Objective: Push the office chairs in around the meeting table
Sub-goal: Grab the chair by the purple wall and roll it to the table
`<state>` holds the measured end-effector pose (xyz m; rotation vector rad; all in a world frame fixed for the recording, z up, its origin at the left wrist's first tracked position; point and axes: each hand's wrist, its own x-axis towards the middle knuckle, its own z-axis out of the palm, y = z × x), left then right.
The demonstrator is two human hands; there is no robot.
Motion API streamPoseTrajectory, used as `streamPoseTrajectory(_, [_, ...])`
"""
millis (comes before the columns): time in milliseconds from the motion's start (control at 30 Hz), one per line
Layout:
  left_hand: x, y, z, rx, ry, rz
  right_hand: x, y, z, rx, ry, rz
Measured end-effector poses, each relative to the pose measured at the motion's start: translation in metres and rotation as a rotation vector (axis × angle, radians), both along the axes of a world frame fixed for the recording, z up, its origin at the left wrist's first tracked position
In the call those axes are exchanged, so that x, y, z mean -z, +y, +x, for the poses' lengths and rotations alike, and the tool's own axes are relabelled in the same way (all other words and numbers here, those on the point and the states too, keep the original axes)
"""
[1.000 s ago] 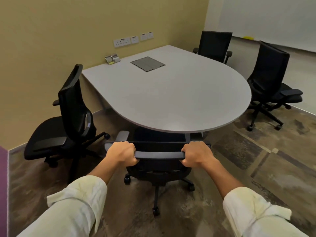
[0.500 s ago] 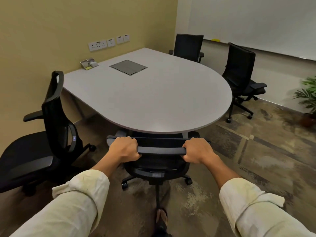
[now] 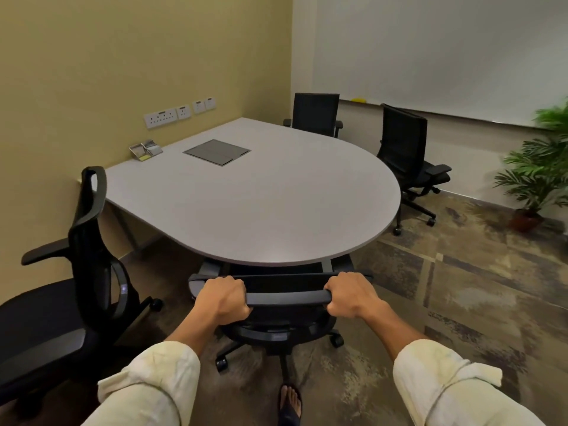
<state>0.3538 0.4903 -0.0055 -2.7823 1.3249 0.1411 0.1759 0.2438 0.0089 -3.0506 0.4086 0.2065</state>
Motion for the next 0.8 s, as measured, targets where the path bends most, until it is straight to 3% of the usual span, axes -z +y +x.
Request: streamPoseTrajectory(800, [-0.006,-0.032,0.110,-0.060,-0.062,-0.037,0.007,-0.016,0.110,0.084,-0.056,0.037])
